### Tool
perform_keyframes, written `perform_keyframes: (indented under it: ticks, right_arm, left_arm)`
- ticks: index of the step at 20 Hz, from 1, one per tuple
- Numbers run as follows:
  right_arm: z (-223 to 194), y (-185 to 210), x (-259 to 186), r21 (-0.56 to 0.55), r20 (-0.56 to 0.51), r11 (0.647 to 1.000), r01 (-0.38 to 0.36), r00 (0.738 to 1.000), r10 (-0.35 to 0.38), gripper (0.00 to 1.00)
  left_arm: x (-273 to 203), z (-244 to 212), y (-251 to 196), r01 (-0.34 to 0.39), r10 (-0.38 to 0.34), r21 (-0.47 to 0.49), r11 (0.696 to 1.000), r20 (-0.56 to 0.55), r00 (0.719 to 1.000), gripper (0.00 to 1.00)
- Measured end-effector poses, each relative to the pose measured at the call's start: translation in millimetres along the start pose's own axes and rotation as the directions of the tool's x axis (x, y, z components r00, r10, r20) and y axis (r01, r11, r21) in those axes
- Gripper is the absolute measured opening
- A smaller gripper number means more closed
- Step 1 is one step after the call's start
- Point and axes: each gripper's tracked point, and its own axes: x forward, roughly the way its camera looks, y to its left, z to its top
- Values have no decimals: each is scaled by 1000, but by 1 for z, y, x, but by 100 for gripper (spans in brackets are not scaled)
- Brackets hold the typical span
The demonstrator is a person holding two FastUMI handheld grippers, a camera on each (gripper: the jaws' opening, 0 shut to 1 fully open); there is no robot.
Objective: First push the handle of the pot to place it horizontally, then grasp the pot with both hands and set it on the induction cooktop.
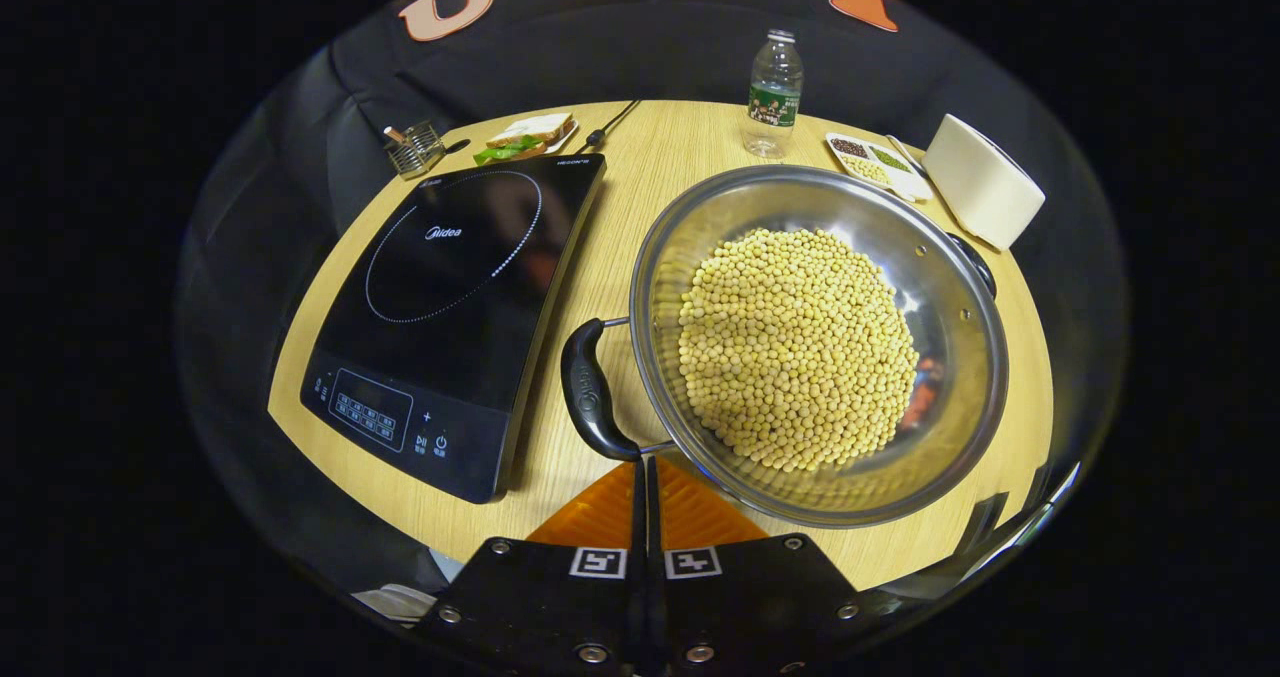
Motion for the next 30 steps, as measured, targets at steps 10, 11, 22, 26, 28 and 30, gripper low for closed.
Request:
perform_keyframes:
  ticks: [10,11,22,26,28,30]
  right_arm:
    - [20,14,14,28,4,999,-16,1000,16,0]
    - [22,16,15,38,5,999,-23,1000,22,0]
    - [44,30,24,106,14,992,-71,997,70,0]
    - [50,32,28,147,21,986,-81,997,79,0]
    - [51,33,29,169,24,982,-86,996,83,0]
    - [54,34,31,186,29,978,-91,996,88,0]
  left_arm:
    - [-7,-4,25,-69,69,-7,998,-24,997,97]
    - [-11,-4,31,-78,77,-3,997,-23,997,97]
    - [-23,-4,42,-120,120,4,993,-36,992,97]
    - [-25,1,37,-129,129,10,992,-34,991,97]
    - [-27,0,34,-127,127,9,992,-36,991,97]
    - [-29,-1,32,-124,124,10,992,-41,991,97]
